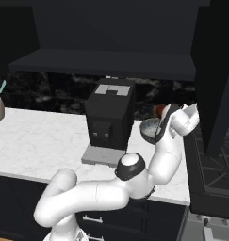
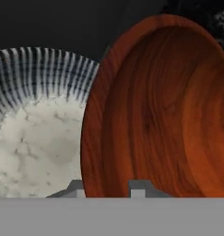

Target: Pick up the bowls on the counter and stack them on top of one another in the open cabinet. Place the smaller bowl on top of the larger bowl.

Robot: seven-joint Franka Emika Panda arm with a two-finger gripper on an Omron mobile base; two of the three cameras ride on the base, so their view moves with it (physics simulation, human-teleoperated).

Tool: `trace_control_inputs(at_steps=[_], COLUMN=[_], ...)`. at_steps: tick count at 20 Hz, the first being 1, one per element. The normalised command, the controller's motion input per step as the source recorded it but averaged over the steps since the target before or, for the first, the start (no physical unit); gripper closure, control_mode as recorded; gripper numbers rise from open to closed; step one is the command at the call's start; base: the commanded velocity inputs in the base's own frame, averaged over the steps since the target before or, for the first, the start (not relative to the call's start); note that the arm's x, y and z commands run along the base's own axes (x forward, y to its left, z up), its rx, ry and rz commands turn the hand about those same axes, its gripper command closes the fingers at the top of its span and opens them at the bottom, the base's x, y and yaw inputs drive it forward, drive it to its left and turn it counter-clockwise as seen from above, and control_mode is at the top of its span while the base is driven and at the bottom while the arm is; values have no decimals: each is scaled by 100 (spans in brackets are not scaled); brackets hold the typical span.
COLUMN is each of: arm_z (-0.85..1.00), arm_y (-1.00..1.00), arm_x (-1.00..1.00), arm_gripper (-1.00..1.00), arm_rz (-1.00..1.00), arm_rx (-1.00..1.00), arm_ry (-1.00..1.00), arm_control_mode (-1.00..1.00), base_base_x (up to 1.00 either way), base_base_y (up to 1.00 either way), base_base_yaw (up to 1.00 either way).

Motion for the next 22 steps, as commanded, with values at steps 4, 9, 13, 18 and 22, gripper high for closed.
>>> trace_control_inputs(at_steps=[4, 9, 13, 18, 22], arm_z=[-41, -28, 39, 97, 7], arm_y=[0, 0, 3, 15, 31], arm_x=[87, 73, -64, -51, -72], arm_gripper=[100, -100, -100, -100, -100], arm_rz=[0, 0, 1, 9, 20], arm_rx=[-22, -16, 0, 0, -21], arm_ry=[3, 2, 3, 0, 11], arm_control_mode=[-100, -100, -100, -100, -100], base_base_x=[0, 0, 0, 0, 0], base_base_y=[0, 0, 0, 0, 0], base_base_yaw=[0, 0, 0, 0, 0])
